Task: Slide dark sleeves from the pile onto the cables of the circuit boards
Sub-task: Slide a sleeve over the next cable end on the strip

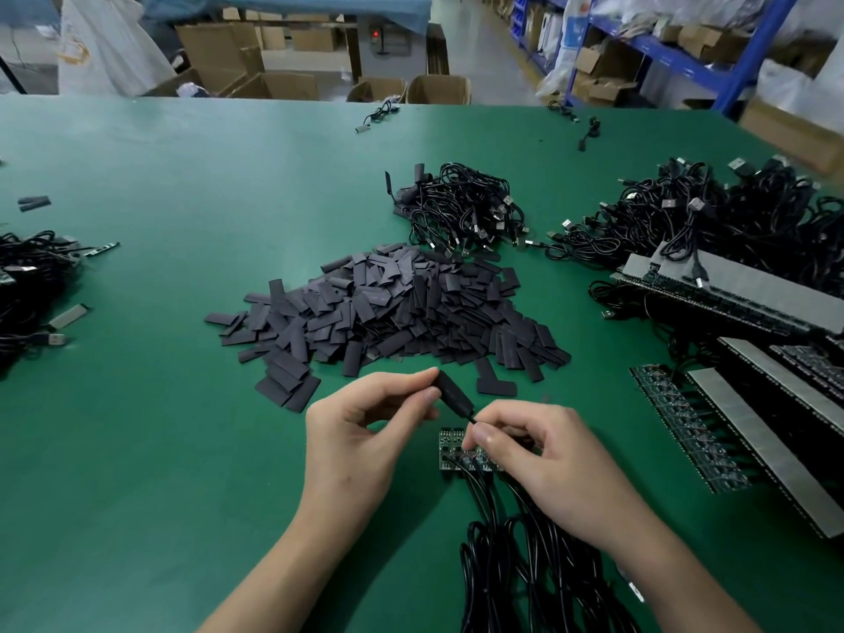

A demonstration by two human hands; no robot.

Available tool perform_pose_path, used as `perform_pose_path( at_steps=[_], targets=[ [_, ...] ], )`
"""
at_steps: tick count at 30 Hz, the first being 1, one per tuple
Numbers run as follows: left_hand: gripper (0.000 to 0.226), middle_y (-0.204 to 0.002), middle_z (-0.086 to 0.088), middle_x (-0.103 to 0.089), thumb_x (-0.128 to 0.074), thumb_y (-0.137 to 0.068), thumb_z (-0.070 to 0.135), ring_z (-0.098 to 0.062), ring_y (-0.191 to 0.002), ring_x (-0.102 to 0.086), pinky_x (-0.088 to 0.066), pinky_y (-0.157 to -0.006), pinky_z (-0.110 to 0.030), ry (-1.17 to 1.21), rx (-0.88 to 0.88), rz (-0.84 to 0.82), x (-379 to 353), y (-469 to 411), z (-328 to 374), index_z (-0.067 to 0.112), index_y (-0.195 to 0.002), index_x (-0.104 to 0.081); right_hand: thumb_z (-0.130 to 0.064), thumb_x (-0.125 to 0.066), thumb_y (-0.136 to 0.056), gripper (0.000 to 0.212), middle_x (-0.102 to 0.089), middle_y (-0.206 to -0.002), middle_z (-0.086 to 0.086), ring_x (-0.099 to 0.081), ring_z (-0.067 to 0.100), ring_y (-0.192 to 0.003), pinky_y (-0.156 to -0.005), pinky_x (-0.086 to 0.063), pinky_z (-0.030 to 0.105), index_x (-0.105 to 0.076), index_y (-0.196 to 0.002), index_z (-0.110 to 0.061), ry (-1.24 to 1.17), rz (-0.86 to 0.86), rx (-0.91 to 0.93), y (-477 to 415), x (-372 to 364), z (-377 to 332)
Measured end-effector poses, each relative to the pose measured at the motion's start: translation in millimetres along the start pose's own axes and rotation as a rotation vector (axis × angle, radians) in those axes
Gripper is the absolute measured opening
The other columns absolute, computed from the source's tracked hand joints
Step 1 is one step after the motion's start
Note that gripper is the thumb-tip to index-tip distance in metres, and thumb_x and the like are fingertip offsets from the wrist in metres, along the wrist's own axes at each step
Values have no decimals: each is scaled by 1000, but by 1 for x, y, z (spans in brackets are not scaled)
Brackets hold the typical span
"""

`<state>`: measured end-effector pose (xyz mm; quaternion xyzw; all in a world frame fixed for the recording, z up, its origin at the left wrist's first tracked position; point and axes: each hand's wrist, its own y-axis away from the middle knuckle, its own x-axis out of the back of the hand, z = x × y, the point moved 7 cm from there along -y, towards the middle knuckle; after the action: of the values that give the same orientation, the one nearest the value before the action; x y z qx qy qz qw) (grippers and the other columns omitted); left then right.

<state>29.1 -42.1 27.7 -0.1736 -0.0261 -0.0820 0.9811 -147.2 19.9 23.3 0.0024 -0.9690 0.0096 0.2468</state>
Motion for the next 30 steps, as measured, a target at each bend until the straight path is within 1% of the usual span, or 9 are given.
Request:
perform_pose_path(
  at_steps=[5, 10, 12, 14, 16, 17, 21, 25, 30],
  targets=[
    [17, -84, 3, -79, -74, -87, 24, -15, -77, -75, -58, -73, -22, -9, 32, -30, -3, 0, -4, 27, -103, -80, -29, -61, -103, 22, -59, -68, 10, -50, 31, -63, -57, -34, 37, -73, -84, -32, -3, 9, 21, 0, -4, -3],
    [12, -83, -3, -78, -74, -86, 22, -20, -77, -75, -58, -72, -25, 75, 88, -26, -4, 0, -10, 26, -95, -81, -31, -61, -104, 22, -60, -69, 10, -52, 34, -66, -58, -37, 39, -72, -85, -34, -21, 33, 24, 0, -4, -2],
    [12, -84, -3, -78, -75, -85, 21, -19, -76, -74, -58, -72, -25, 97, 91, -29, -5, -1, -10, 25, -95, -80, -33, -60, -104, 21, -63, -70, 8, -56, 35, -69, -60, -42, 43, -73, -87, -35, -16, 18, 14, 0, -6, 0],
    [12, -83, -5, -77, -76, -84, 19, -18, -74, -73, -57, -72, -23, 133, 85, -26, -5, -1, -10, 23, -95, -79, -39, -57, -101, 21, -59, -62, 0, -50, 28, -59, -57, -38, 41, -73, -88, -35, -33, 24, 9, 0, -7, 1],
    [14, -82, -6, -77, -76, -83, 17, -19, -74, -74, -57, -72, -22, 176, 92, -17, -5, -1, -9, 23, -95, -79, -43, -55, -97, 21, -47, -55, -11, -35, 11, -51, -51, -29, 27, -73, -91, -34, -70, 49, 8, 0, -7, 2],
    [15, -82, -6, -77, -76, -83, 17, -19, -73, -75, -57, -72, -21, 190, 100, -11, -4, -1, -9, 24, -96, -79, -44, -55, -97, 22, -45, -55, -12, -32, 8, -50, -51, -27, 24, -73, -92, -32, -78, 57, 9, -1, -6, 2],
    [13, -81, -8, -78, -76, -81, 16, -17, -72, -74, -57, -71, -19, 212, 121, -15, -6, -1, -10, 19, -92, -81, -44, -58, -98, 24, -45, -54, -7, -31, 5, -50, -50, -26, 23, -70, -91, -25, -51, 77, 31, 0, -6, 1],
    [19, -84, -6, -79, -75, -82, 15, -15, -72, -75, -57, -72, -18, 203, 121, -34, -9, 0, -9, 18, -100, -80, -36, -61, -101, 19, -51, -57, -6, -36, 8, -54, -52, -28, 25, -71, -88, -26, -59, 102, 12, -1, -3, 5],
    [25, -94, -3, -80, -70, -89, 18, -18, -80, -77, -58, -75, -22, 156, 113, -61, -11, 2, -11, 24, -111, -79, -44, -58, -94, 23, -41, -55, -6, -31, 12, -53, -52, -23, 30, -72, -86, -28, -103, 150, 7, -2, 2, 6]
  ],
)
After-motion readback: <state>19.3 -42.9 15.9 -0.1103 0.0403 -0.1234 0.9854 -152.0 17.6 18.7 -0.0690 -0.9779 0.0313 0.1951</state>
